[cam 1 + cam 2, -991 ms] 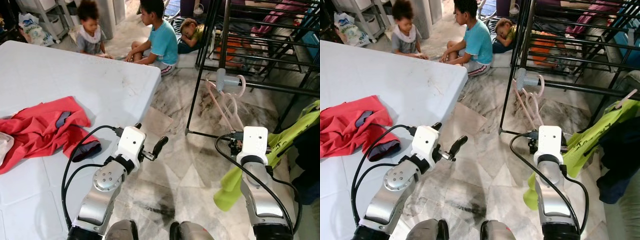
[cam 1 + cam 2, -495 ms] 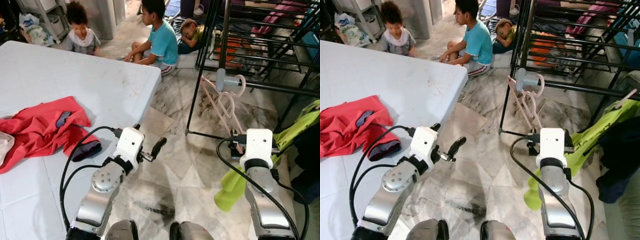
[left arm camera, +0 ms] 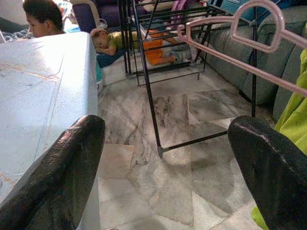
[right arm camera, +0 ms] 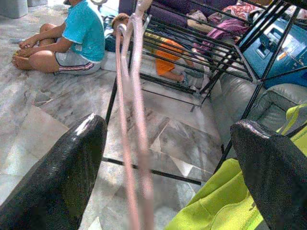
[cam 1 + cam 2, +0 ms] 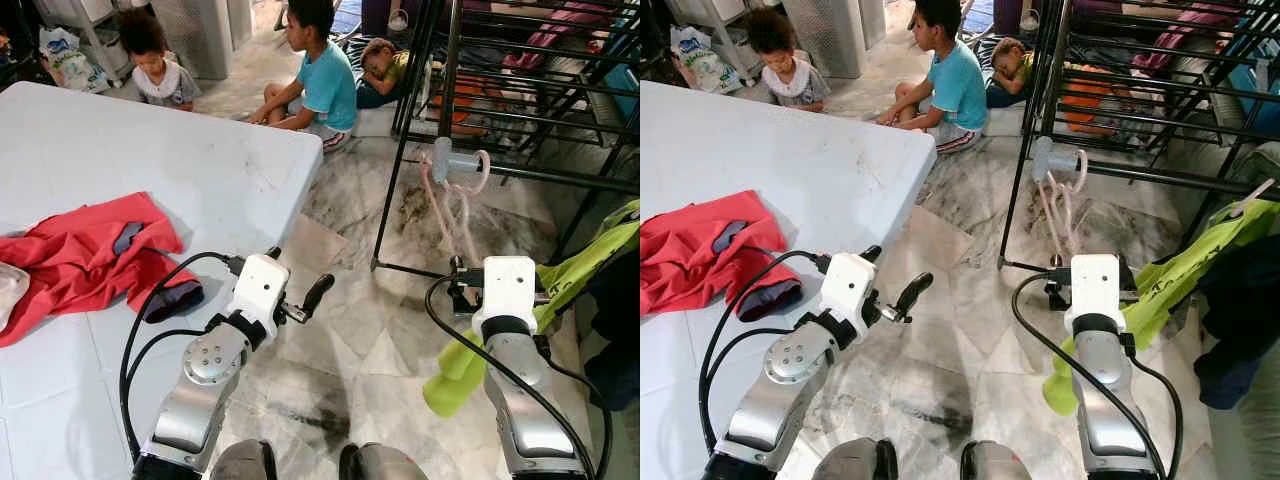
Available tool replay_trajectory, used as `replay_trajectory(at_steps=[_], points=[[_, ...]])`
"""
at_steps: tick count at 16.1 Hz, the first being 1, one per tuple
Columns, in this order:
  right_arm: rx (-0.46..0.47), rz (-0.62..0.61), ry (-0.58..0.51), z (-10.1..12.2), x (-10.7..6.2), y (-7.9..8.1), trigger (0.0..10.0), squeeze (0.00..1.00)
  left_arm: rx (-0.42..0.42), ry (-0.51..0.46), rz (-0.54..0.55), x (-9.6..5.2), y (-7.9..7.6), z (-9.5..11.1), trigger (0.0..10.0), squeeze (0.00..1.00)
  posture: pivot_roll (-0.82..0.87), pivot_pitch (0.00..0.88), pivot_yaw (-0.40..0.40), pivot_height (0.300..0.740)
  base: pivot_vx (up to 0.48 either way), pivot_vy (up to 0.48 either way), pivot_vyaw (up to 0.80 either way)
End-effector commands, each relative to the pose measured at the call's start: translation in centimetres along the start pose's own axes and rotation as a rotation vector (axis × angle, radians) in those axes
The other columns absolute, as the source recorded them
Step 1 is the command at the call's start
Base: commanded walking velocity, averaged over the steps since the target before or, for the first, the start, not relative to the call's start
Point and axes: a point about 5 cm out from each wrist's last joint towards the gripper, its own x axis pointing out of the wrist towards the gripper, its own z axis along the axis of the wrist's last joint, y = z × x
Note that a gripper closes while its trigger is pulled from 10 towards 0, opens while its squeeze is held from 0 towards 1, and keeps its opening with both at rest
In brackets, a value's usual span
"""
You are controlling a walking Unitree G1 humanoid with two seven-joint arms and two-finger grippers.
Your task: Hang hanger
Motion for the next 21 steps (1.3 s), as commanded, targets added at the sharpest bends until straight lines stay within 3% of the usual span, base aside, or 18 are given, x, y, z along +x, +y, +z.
replay_trajectory(at_steps=[1,10,12,14,17,21], points=[[-0.006,0.006,-0.025,0.51,-0.01,-0.04,10.0,0.44,0.008,-0.008,-0.003,-0.15,-0.06,0.19,10.0,0.00,-0.02,0.092,0.008,0.740,0.000,0.000,0.00],[-0.007,0.002,-0.024,0.52,0.22,-0.08,10.0,0.37,0.009,-0.017,0.046,0.12,0.21,0.29,10.0,0.00,-0.03,0.093,0.005,0.740,0.000,-0.054,0.00],[-0.007,0.001,-0.024,0.55,0.28,-0.03,10.0,0.29,0.012,-0.027,0.016,0.12,0.11,0.45,10.0,0.00,-0.03,0.093,0.005,0.740,0.000,0.000,0.00],[-0.008,-0.004,-0.023,0.54,0.29,-0.03,10.0,0.09,0.012,-0.029,0.009,0.07,0.12,0.46,10.0,0.00,-0.03,0.093,0.005,0.740,0.000,-0.328,0.00],[-0.010,-0.006,-0.021,0.50,0.32,-0.04,10.0,0.00,0.011,-0.027,0.012,0.06,0.13,0.42,10.0,0.00,-0.03,0.093,0.005,0.740,0.000,-0.344,0.00],[-0.015,-0.007,-0.022,0.53,0.40,-0.01,10.0,0.00,0.011,-0.026,0.009,0.04,0.07,0.40,10.0,0.00,-0.03,0.098,0.003,0.740,0.000,-0.359,0.00]])
